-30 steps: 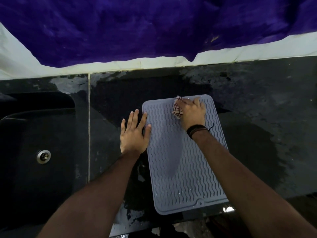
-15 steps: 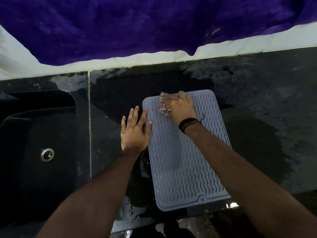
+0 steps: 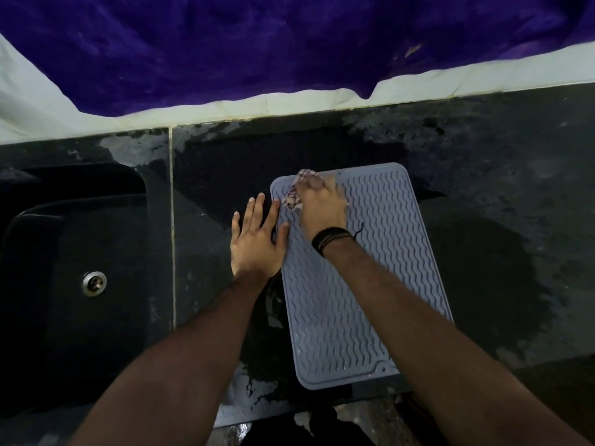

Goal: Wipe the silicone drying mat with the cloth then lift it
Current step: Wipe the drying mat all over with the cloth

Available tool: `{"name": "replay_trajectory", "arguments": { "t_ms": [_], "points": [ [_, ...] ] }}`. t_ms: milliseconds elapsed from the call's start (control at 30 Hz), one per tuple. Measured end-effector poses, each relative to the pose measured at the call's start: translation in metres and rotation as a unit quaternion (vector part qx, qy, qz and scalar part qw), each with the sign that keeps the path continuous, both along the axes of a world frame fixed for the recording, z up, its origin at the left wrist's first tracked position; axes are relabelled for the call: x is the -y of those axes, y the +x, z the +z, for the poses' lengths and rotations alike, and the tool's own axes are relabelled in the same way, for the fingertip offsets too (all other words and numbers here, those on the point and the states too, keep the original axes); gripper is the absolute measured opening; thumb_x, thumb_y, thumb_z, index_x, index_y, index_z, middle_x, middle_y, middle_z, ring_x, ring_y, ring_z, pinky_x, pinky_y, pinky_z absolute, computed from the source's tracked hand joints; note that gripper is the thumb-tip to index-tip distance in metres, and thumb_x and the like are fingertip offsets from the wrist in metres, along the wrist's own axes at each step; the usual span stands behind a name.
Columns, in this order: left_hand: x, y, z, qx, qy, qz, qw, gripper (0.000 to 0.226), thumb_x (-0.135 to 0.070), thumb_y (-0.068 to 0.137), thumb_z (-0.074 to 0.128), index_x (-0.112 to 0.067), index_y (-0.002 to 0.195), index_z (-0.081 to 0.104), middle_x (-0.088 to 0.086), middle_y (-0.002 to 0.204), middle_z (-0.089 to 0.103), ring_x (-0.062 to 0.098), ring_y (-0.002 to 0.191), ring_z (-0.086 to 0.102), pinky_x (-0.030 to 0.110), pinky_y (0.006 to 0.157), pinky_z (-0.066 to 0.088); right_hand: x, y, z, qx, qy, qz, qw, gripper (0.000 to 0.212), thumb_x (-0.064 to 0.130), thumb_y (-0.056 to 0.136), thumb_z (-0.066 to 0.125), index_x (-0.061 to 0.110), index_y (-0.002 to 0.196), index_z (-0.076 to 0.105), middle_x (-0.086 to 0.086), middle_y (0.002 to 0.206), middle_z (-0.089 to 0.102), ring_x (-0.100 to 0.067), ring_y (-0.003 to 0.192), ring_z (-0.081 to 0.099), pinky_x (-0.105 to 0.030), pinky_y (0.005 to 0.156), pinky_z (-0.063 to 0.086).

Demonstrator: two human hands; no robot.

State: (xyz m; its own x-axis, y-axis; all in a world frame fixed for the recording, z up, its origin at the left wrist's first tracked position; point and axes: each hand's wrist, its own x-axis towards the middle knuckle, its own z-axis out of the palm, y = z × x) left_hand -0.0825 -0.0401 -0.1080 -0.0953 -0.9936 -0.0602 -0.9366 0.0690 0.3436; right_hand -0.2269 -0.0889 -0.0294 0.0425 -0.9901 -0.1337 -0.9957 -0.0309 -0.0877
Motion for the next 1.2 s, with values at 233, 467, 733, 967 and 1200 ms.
{"name": "replay_trajectory", "arguments": {
  "t_ms": [233,467,733,967,1200],
  "points": [
    [0.0,0.0,0.003,-0.003,0.014,0.006,1.0,0.061,-0.057,0.107,0.021,-0.034,0.163,0.019,-0.001,0.172,0.01,0.015,0.159,0.001,0.048,0.128,-0.002,-0.059,-0.035,-0.002,0.015,0.0,0.022,1.0,0.06,0.017,0.085,0.06,0.023,0.142,0.044,0.002,0.148,0.042,-0.029,0.129,0.036,-0.044,0.103,0.035],
    [0.0,0.001,0.005,-0.007,0.016,0.0,1.0,0.065,-0.061,0.104,0.013,-0.035,0.163,0.018,-0.001,0.172,0.009,0.016,0.159,-0.001,0.048,0.128,-0.002,-0.052,-0.05,0.013,0.051,-0.033,-0.004,0.998,0.05,0.019,0.079,0.067,0.024,0.127,0.057,0.0,0.129,0.06,-0.027,0.116,0.048,-0.043,0.096,0.04],
    [-0.001,0.002,0.006,-0.006,0.007,-0.004,1.0,0.061,-0.056,0.107,0.024,-0.033,0.163,0.021,0.0,0.172,0.011,0.017,0.159,0.001,0.048,0.128,-0.002,0.026,-0.032,0.011,-0.009,0.031,-0.14,0.99,0.031,0.02,0.091,0.056,0.011,0.121,0.057,-0.01,0.125,0.058,-0.029,0.123,0.04,-0.043,0.093,0.042],
    [0.001,0.0,0.008,0.002,0.026,-0.001,1.0,0.061,-0.056,0.107,0.022,-0.034,0.164,0.017,-0.002,0.173,0.007,0.014,0.159,-0.003,0.048,0.128,-0.004,0.016,-0.022,0.015,-0.007,0.008,-0.025,1.0,0.044,0.03,0.09,0.057,0.016,0.131,0.052,-0.006,0.128,0.057,-0.028,0.123,0.041,-0.044,0.097,0.037],
    [0.0,0.0,0.009,0.005,0.023,-0.001,1.0,0.062,-0.057,0.107,0.021,-0.033,0.164,0.017,-0.001,0.173,0.007,0.016,0.159,-0.003,0.048,0.128,-0.004,0.02,-0.055,0.007,-0.064,0.033,-0.119,0.99,0.036,0.031,0.089,0.058,0.011,0.12,0.057,-0.011,0.122,0.059,-0.032,0.121,0.042,-0.044,0.095,0.039]
  ]
}}
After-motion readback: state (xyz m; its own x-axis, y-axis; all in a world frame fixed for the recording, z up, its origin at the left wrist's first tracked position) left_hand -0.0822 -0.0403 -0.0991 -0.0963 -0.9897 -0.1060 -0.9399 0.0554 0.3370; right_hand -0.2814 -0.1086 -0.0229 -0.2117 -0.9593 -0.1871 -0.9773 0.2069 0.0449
